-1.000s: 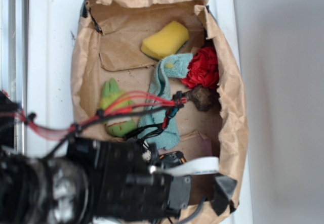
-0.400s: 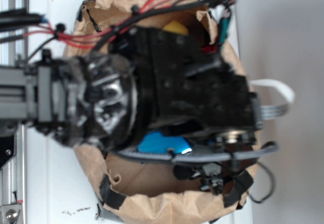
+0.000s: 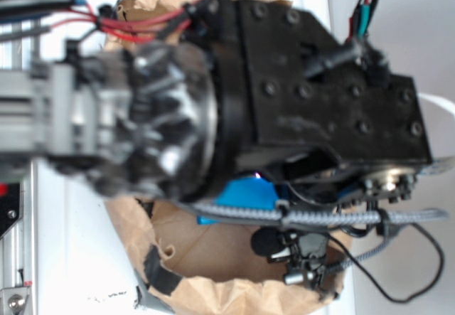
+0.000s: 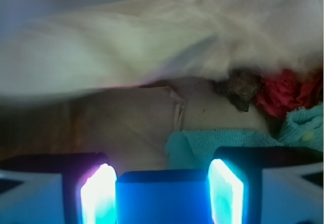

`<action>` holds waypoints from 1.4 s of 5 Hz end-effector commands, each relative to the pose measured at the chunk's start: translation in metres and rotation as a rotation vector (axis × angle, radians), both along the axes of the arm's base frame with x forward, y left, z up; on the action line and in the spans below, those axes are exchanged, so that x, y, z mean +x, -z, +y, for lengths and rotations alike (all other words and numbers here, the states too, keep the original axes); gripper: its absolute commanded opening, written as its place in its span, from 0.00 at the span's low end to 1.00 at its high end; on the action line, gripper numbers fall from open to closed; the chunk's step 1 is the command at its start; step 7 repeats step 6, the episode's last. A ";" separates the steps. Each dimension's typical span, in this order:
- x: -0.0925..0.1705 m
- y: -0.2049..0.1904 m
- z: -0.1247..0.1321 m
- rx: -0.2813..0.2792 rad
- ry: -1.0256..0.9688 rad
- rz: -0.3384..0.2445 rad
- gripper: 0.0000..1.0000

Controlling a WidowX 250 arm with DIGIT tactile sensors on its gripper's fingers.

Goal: Grab the blue block.

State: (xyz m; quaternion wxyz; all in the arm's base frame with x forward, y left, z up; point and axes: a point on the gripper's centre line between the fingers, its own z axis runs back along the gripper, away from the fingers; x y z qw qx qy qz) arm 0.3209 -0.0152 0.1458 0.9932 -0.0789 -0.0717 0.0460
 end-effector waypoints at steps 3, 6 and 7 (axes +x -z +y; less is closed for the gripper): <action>-0.016 -0.086 0.031 0.015 0.113 -0.201 0.00; -0.032 -0.078 0.018 0.018 0.116 -0.212 0.00; -0.032 -0.078 0.018 0.018 0.116 -0.212 0.00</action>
